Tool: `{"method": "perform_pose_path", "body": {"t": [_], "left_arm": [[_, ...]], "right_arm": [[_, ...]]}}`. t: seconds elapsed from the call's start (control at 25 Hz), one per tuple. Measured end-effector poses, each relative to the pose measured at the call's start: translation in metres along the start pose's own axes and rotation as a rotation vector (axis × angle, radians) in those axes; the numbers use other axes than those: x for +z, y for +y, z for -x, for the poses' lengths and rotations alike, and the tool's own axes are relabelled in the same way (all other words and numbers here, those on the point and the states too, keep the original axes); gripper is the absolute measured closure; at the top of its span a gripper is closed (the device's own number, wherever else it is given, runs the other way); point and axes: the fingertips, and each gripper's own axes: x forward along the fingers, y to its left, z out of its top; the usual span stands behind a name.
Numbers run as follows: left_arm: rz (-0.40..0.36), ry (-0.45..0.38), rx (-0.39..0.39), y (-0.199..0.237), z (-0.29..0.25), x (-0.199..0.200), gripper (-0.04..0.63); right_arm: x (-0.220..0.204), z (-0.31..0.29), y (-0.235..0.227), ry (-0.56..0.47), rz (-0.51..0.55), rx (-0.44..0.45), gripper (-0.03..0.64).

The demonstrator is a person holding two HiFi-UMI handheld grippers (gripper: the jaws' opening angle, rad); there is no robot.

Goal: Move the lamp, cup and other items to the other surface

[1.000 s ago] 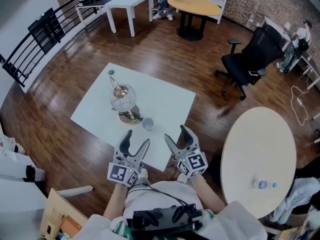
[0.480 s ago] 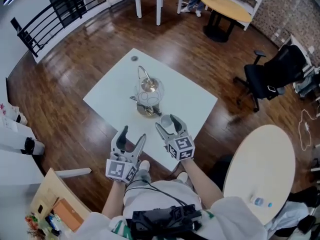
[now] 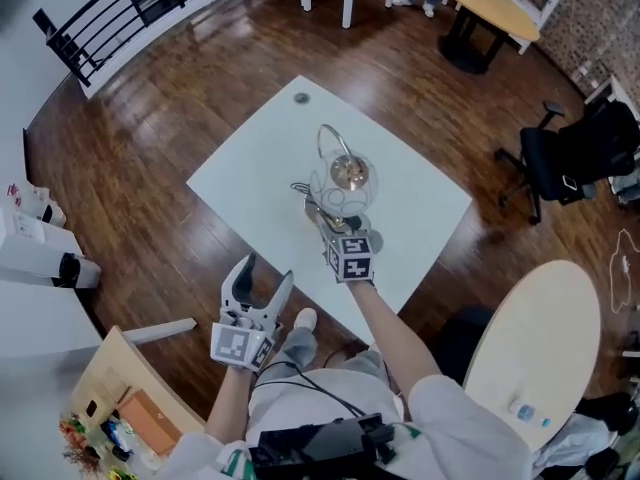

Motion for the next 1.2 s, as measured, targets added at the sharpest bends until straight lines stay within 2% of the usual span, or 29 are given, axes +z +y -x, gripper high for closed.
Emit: {"method": "perform_pose_path", "body": {"t": [0.08, 0.16, 0.32, 0.36, 0.4, 0.48, 0.8, 1.2], "left_arm": [[0.000, 0.006, 0.007, 0.011, 0.002, -0.001, 0.281], [0.007, 0.011, 0.013, 0.021, 0.002, -0.001, 0.281], [0.020, 0.023, 0.029, 0.037, 0.004, -0.008, 0.281], [0.018, 0.024, 0.032, 0.041, 0.005, -0.010, 0.282], [0.021, 0.024, 0.035, 0.044, 0.006, -0.012, 0.281], [0.034, 0.019, 0.040, 0.048, 0.006, -0.011, 0.281], [0.060, -0.005, 0.019, 0.040, 0.011, -0.009, 0.290], [0.053, -0.026, 0.017, 0.037, 0.024, -0.003, 0.297]], "right_arm": [[0.001, -0.015, -0.006, -0.024, -0.020, -0.052, 0.305], [0.002, -0.030, -0.008, -0.045, -0.033, -0.084, 0.339], [-0.010, -0.055, -0.020, -0.006, -0.016, -0.163, 0.350], [-0.009, -0.056, -0.024, -0.002, -0.004, -0.203, 0.366], [-0.006, -0.054, -0.027, -0.003, 0.006, -0.242, 0.452], [-0.001, -0.052, -0.029, -0.013, 0.024, -0.278, 0.480], [-0.003, -0.054, -0.028, 0.041, 0.143, -0.218, 0.535], [-0.018, -0.041, -0.024, 0.015, 0.011, -0.202, 0.556]]}}
